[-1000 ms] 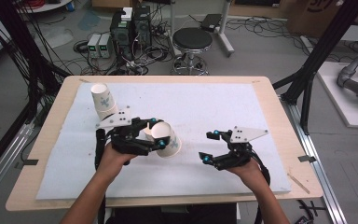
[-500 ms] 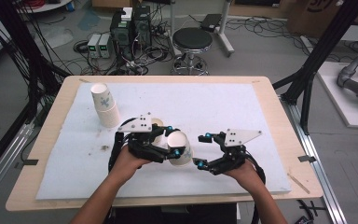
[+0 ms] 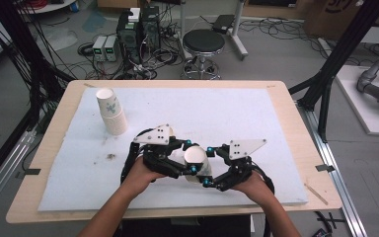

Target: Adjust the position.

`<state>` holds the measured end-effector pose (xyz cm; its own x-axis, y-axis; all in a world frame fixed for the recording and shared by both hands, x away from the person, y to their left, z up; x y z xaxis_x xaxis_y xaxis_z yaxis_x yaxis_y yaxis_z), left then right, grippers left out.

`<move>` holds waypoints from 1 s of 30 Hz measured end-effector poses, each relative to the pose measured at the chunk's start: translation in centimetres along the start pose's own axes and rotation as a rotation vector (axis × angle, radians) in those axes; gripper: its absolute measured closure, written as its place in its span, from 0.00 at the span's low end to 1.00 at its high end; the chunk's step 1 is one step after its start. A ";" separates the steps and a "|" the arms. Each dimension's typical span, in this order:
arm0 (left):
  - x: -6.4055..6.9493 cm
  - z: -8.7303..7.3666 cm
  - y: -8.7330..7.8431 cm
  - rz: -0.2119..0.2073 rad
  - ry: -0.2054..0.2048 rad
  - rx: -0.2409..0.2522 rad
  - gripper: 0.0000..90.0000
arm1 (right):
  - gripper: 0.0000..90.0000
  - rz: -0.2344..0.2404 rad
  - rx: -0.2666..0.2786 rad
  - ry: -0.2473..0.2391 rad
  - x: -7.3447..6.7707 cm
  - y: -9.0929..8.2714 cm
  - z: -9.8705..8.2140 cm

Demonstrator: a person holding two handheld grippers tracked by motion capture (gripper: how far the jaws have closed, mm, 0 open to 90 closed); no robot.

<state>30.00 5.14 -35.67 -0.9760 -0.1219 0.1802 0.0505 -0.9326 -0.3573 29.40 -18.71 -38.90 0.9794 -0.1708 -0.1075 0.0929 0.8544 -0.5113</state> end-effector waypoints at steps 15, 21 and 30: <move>0.1 -0.3 0.6 0.003 0.014 0.004 0.40 | 0.40 0.058 -0.030 0.002 0.1 0.6 -0.3; 0.1 -0.1 0.2 0.060 0.003 -0.047 0.18 | 0.41 0.000 -0.099 -0.032 0.1 0.1 -0.1; 0.1 -0.2 0.2 0.062 0.011 -0.134 0.18 | 0.41 -0.053 -0.297 -0.110 0.4 -0.1 0.3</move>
Point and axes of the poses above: each handheld gripper's, and its own axes: y roughly forward along the jaws, z roughly out of its top, x roughly to its right, the point moved 1 cm from there along y, roughly forward along the jaws, and after that the axes turned 10 degrees about -x, right-handed, at the moved point
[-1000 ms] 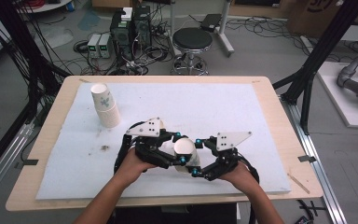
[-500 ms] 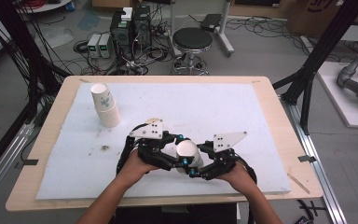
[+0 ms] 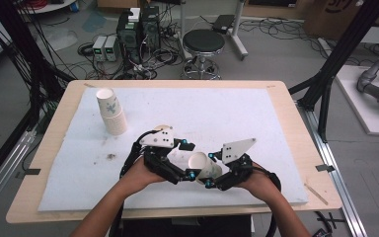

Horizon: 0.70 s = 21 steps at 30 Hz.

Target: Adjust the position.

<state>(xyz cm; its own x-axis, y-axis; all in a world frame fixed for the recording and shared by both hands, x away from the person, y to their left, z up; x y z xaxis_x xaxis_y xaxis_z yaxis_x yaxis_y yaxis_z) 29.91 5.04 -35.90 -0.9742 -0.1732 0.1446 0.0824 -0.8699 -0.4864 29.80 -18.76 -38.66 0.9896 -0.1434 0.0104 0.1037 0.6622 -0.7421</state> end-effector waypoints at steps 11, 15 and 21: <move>0.1 -0.2 0.1 -0.010 0.030 -0.075 0.18 | 0.41 0.018 -0.117 -0.067 0.1 -0.1 1.3; 0.2 -0.1 0.0 -0.009 0.039 -0.101 0.18 | 0.41 0.018 -0.178 -0.085 0.0 0.1 2.1; 0.1 0.0 0.0 0.001 0.042 -0.146 0.19 | 0.41 0.022 -0.251 -0.111 0.0 0.3 3.2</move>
Point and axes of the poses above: each handheld gripper's, and its own axes: y roughly forward along the jaws, z roughly out of its top, x roughly to its right, the point moved 1 cm from there along y, roughly forward along the jaws, and after that the axes turned 10 degrees about -x, right-handed, at the moved point
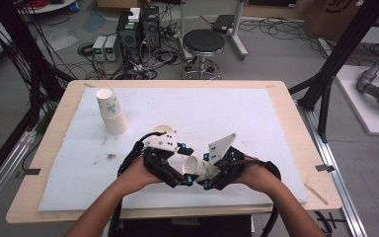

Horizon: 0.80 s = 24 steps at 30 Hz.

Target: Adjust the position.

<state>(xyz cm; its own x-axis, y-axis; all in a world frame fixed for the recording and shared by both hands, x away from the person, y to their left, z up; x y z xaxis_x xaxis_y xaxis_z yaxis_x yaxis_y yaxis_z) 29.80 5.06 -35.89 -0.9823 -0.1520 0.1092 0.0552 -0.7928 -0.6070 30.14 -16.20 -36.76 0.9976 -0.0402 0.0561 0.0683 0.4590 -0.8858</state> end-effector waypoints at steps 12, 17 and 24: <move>0.1 0.0 0.4 -0.011 0.001 -0.039 0.24 | 0.41 0.007 -0.084 -0.029 0.0 -0.2 1.3; 0.0 -0.1 0.6 -0.020 0.003 -0.052 0.28 | 0.41 0.006 -0.116 -0.034 -0.1 0.0 1.5; 0.0 -0.1 0.8 -0.025 0.012 -0.072 0.36 | 0.41 0.012 -0.148 -0.046 0.0 0.1 1.8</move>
Point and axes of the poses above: each handheld gripper's, and its own axes: y roughly forward along the jaws, z roughly out of its top, x roughly to its right, the point moved 1 cm from there along y, roughly forward along the jaws, and after that the axes turned 10 degrees about -x, right-handed, at the moved point
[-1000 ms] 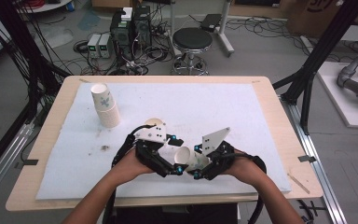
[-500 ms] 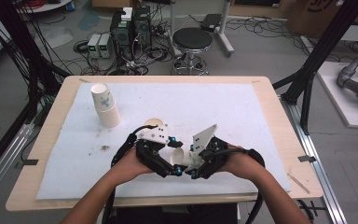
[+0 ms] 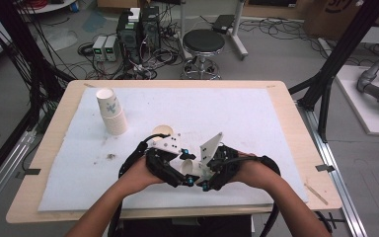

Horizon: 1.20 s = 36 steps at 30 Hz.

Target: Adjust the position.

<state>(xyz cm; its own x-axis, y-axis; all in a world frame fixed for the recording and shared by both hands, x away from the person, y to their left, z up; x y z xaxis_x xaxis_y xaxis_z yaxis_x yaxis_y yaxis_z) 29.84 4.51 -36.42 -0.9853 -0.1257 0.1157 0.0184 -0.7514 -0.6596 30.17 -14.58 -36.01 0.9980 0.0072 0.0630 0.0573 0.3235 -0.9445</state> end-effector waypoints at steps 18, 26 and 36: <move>-0.3 -1.3 -1.2 0.037 -0.044 0.111 0.41 | 0.22 -0.010 0.236 0.140 0.4 -1.1 -2.9; -0.1 -2.0 -1.5 0.029 -0.038 0.174 0.41 | 0.22 -0.037 0.393 0.172 0.0 -1.8 -4.7; 0.1 -3.0 -1.7 0.044 -0.015 0.264 0.41 | 0.22 -0.068 0.627 0.216 -1.2 -1.2 -7.0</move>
<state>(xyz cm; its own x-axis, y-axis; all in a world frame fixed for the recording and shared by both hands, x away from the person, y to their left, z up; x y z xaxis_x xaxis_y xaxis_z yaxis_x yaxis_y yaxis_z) 29.18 7.70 -37.55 -0.9801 -0.1700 0.1030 0.1068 -0.8877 -0.4479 29.08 -21.61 -37.23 0.9794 -0.2015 -0.0119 0.1589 0.8060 -0.5702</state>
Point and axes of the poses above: each handheld gripper's, and its own axes: y roughly forward along the jaws, z roughly out of its top, x roughly to its right, the point moved 1 cm from there along y, roughly forward along the jaws, and after that the axes turned 10 degrees about -x, right-handed, at the moved point
